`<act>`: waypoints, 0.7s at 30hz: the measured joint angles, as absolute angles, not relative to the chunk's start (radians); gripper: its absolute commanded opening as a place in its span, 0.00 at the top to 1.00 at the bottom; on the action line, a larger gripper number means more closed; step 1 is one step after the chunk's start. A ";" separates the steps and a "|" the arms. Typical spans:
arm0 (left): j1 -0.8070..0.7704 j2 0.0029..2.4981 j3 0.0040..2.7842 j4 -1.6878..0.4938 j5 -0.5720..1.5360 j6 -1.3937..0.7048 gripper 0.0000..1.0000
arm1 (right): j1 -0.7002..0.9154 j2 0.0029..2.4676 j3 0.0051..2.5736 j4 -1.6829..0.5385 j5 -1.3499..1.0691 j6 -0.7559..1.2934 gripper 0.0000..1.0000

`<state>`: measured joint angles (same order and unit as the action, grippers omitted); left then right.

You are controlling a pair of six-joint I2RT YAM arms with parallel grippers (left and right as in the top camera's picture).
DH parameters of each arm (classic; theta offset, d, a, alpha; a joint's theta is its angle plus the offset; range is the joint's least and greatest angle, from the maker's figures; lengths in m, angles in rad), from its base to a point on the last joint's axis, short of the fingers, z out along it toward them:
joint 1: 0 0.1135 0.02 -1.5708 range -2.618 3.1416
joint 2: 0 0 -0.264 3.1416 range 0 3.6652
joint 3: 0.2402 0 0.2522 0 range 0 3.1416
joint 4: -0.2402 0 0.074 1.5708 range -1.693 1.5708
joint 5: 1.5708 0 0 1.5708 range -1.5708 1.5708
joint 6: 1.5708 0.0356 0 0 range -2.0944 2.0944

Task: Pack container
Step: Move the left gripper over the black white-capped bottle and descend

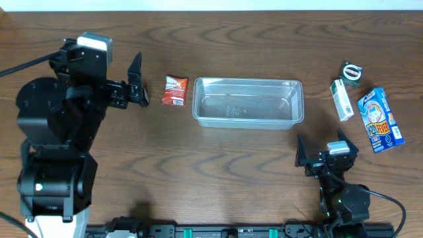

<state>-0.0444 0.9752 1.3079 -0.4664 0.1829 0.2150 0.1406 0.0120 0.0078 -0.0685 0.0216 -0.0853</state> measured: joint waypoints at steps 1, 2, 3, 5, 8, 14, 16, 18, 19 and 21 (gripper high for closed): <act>-0.044 0.980 1.308 -0.470 0.184 0.215 0.02 | 0.141 0.012 0.008 -0.068 0.022 -0.085 0.01; -0.045 0.983 1.308 -0.472 0.185 0.215 0.02 | 0.141 0.012 0.008 -0.068 0.022 -0.085 0.01; -0.045 0.986 1.308 -0.475 0.185 0.215 0.02 | 0.141 0.012 0.008 -0.068 0.022 -0.085 0.01; -0.044 0.989 1.308 -0.484 0.185 0.215 0.02 | 0.141 0.012 0.008 -0.068 0.022 -0.085 0.01; -0.045 0.988 1.308 -0.502 0.185 0.215 0.02 | 0.141 0.012 0.008 -0.068 0.022 -0.085 0.01; -0.045 1.005 1.308 -0.505 0.179 0.200 0.02 | 0.141 0.012 0.008 -0.068 0.022 -0.085 0.01; -0.044 1.032 1.308 -0.503 0.155 0.159 0.02 | 0.141 0.012 0.008 -0.068 0.022 -0.085 0.01; -0.044 1.077 1.312 -0.513 0.113 0.098 0.02 | 0.141 0.012 0.008 -0.068 0.021 -0.085 0.01; -0.044 1.108 1.320 -0.532 0.089 0.061 0.02 | 0.141 0.012 0.008 -0.068 0.022 -0.085 0.01; -0.042 1.169 1.343 -0.583 0.056 -0.001 0.02 | 0.141 0.012 0.008 -0.068 0.022 -0.085 0.01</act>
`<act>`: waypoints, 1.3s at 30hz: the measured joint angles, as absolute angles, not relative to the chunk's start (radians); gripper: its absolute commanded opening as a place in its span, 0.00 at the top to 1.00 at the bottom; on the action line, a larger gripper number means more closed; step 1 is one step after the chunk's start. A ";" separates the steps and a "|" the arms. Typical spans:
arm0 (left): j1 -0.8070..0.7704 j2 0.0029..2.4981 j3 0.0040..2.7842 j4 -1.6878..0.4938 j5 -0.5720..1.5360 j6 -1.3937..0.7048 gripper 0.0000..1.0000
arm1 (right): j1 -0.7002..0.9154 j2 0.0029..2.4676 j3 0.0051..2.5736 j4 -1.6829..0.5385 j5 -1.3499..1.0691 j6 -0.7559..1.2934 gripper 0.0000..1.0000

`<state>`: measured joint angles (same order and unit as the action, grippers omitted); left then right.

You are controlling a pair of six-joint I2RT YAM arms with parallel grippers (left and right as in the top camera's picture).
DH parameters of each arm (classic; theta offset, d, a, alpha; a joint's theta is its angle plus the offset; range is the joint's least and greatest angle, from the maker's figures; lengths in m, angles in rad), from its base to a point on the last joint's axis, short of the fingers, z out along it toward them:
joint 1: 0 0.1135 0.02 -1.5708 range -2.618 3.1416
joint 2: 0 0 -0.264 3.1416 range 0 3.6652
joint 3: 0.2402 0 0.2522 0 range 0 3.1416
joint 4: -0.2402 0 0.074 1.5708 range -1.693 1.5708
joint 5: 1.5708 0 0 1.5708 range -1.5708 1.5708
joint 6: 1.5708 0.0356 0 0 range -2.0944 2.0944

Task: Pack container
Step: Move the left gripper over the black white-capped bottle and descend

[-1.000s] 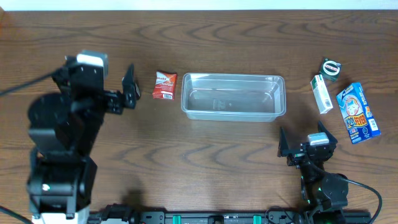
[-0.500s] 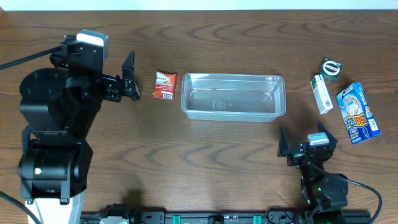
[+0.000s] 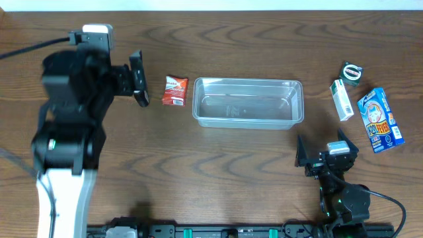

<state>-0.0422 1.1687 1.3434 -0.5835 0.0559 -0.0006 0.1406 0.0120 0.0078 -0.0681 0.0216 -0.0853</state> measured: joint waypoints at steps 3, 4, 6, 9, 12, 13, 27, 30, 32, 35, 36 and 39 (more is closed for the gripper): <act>-0.032 1.266 1.406 -0.663 0.028 -0.084 0.02 | 0.141 0.012 0.008 -0.068 0.021 -0.085 0.01; -0.025 1.297 1.434 -0.690 0.022 -0.107 0.01 | 0.141 0.012 0.008 -0.068 0.022 -0.085 0.01; -0.007 1.358 1.490 -0.735 0.016 -0.142 0.01 | 0.141 0.012 0.008 -0.068 0.022 -0.085 0.01; 0.017 1.440 1.547 -0.770 0.012 -0.176 0.01 | 0.141 0.012 0.008 -0.068 0.022 -0.085 0.01; 0.028 1.512 1.559 -0.788 0.008 -0.191 0.01 | 0.141 0.012 0.008 -0.068 0.022 -0.085 0.01; 0.028 1.534 1.559 -0.795 0.009 -0.192 0.01 | 0.141 0.012 0.008 -0.068 0.022 -0.085 0.01; 0.028 1.671 1.559 -0.856 0.019 -0.210 0.06 | 0.141 0.012 0.008 -0.068 0.022 -0.085 0.01; 0.028 1.714 1.559 -0.857 0.019 -0.210 0.06 | 0.141 0.012 0.008 -0.068 0.022 -0.085 0.01; 0.028 1.746 1.559 -0.857 0.019 -0.210 0.06 | 0.141 0.012 0.008 -0.068 0.021 -0.085 0.01; 0.028 1.789 1.559 -0.861 0.019 -0.210 0.07 | 0.141 0.012 0.008 -0.068 0.022 -0.085 0.01; 0.028 1.800 1.559 -0.865 0.019 -0.210 0.07 | 0.141 0.012 0.008 -0.068 0.021 -0.085 0.01; 0.028 1.827 1.559 -0.879 0.019 -0.210 0.08 | 0.141 0.012 0.008 -0.068 0.022 -0.085 0.01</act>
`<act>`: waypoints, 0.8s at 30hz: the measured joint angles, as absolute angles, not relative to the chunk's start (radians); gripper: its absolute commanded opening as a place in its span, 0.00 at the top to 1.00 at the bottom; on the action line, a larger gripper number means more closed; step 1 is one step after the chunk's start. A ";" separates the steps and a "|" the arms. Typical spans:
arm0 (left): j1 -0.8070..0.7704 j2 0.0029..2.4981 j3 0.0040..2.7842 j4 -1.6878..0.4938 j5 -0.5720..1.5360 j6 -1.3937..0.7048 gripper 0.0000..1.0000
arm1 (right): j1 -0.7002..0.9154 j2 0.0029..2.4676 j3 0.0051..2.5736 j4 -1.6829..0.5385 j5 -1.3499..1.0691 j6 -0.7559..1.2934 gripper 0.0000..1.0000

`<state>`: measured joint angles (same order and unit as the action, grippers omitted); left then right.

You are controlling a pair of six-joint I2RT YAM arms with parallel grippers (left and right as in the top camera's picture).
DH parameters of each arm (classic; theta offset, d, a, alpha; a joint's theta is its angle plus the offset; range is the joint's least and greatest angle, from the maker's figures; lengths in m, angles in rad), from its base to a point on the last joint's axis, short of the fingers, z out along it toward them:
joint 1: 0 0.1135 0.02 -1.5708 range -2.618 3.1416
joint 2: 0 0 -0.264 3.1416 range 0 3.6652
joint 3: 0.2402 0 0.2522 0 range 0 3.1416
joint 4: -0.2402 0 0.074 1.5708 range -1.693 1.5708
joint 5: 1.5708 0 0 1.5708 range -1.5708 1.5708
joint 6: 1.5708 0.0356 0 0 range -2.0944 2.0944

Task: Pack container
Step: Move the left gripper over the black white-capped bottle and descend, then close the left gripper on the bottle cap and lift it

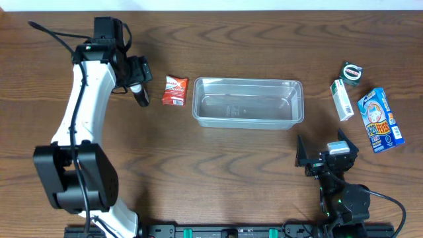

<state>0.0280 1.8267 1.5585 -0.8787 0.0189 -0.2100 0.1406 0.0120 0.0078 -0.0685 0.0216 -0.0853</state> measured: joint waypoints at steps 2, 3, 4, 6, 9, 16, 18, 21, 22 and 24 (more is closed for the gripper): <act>0.028 1.840 1.559 -0.883 0.019 -0.210 0.08 | 0.141 0.012 0.008 -0.068 0.022 -0.085 0.01; 0.028 1.845 1.559 -0.883 0.019 -0.210 0.08 | 0.141 0.012 0.008 -0.068 0.022 -0.085 0.01; 0.028 1.851 1.559 -0.883 0.019 -0.210 0.09 | 0.141 0.012 0.008 -0.068 0.022 -0.085 0.01; 0.028 1.859 1.559 -0.883 0.019 -0.210 0.11 | 0.141 0.012 0.008 -0.068 0.022 -0.085 0.01; 0.028 1.878 1.559 -0.883 0.019 -0.213 0.15 | 0.141 0.012 0.008 -0.068 0.021 -0.085 0.01; 0.028 1.932 1.559 -0.873 0.019 -0.214 0.20 | 0.141 0.012 0.008 -0.068 0.021 -0.085 0.01; 0.028 1.945 1.559 -0.866 0.019 -0.213 0.22 | 0.141 0.012 0.008 -0.068 0.022 -0.085 0.01; 0.028 1.964 1.559 -0.857 0.019 -0.215 0.27 | 0.141 0.012 0.008 -0.068 0.022 -0.085 0.01; 0.028 1.971 1.559 -0.855 0.019 -0.213 0.28 | 0.141 0.012 0.008 -0.068 0.022 -0.085 0.01; 0.028 1.979 1.559 -0.855 0.019 -0.213 0.27 | 0.141 0.012 0.008 -0.068 0.022 -0.085 0.01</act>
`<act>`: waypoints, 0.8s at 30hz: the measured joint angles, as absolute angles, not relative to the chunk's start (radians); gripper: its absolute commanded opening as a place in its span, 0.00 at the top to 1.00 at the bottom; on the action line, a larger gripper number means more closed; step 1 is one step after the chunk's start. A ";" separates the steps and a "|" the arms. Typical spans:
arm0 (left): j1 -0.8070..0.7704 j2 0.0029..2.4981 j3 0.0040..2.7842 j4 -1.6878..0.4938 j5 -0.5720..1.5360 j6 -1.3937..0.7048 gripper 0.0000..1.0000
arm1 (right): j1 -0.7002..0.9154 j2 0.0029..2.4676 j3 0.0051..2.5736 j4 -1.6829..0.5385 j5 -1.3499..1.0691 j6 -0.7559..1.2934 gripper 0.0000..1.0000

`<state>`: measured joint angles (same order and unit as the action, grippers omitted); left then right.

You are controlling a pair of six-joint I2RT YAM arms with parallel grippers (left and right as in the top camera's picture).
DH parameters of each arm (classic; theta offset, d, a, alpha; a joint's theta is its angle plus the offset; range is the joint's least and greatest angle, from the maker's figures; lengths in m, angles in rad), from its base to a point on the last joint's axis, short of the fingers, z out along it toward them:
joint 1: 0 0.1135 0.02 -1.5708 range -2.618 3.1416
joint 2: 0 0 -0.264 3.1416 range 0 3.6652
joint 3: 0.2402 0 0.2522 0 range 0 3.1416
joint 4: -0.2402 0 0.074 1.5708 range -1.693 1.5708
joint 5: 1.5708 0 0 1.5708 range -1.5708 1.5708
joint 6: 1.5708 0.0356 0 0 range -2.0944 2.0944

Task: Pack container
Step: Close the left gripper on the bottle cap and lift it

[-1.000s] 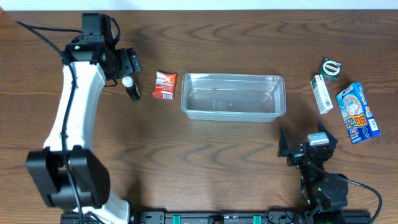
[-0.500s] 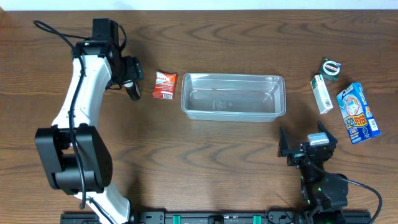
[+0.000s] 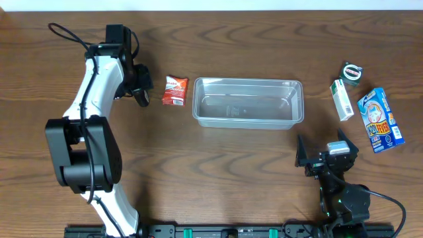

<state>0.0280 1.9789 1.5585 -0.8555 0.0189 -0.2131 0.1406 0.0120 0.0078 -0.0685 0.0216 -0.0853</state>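
A clear plastic container point(image 3: 248, 102) lies empty at the table's middle. Just left of it sits a small red packet point(image 3: 175, 90). My left gripper point(image 3: 141, 89) points down a short way left of the packet, apart from it, and looks open with nothing held. At the right lie a white box point(image 3: 342, 99), a blue printed box point(image 3: 381, 120) and a small round green-and-black item point(image 3: 351, 71). Near the front edge my right gripper point(image 3: 322, 151) rests open and empty, below the container's right end.
The left arm point(image 3: 92, 86) stretches from the front left up along the table's left side. A black rail point(image 3: 218, 233) runs along the front edge. Bare wood shows between the container and the right-hand items.
The left arm has reached a little farther back and right, with its gripper staying just left of the red packet. The right arm and all objects are unchanged.
At first the left arm was raised close to the camera, its open gripper left of the red packet. It then stood lower and farther out at each moment, and now hangs close beside the packet. The right arm stayed parked; nothing on the table has moved.
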 measured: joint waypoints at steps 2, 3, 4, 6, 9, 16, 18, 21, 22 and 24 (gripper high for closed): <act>0.028 1.984 1.559 -0.855 0.019 -0.213 0.28 | 0.141 0.012 0.008 -0.068 0.022 -0.085 0.01; 0.028 1.985 1.559 -0.855 0.019 -0.213 0.28 | 0.141 0.012 0.008 -0.068 0.022 -0.085 0.01; 0.028 1.986 1.559 -0.855 0.019 -0.213 0.31 | 0.141 0.012 0.008 -0.068 0.022 -0.085 0.01; 0.028 1.986 1.559 -0.850 0.019 -0.212 0.41 | 0.141 0.012 0.008 -0.068 0.022 -0.085 0.01; 0.028 1.986 1.559 -0.834 0.019 -0.215 0.48 | 0.141 0.012 0.008 -0.068 0.022 -0.085 0.01; 0.028 1.986 1.559 -0.829 0.019 -0.214 0.58 | 0.141 0.012 0.008 -0.068 0.022 -0.085 0.01; 0.028 1.986 1.559 -0.829 0.019 -0.213 0.66 | 0.141 0.012 0.008 -0.068 0.021 -0.085 0.01; 0.028 1.986 1.559 -0.829 0.019 -0.213 0.65 | 0.141 0.012 0.008 -0.068 0.022 -0.085 0.01; 0.028 1.986 1.559 -0.829 0.019 -0.213 0.66 | 0.141 0.012 0.008 -0.068 0.022 -0.085 0.01; 0.028 1.986 1.559 -0.829 0.019 -0.213 0.66 | 0.141 0.012 0.008 -0.068 0.022 -0.085 0.01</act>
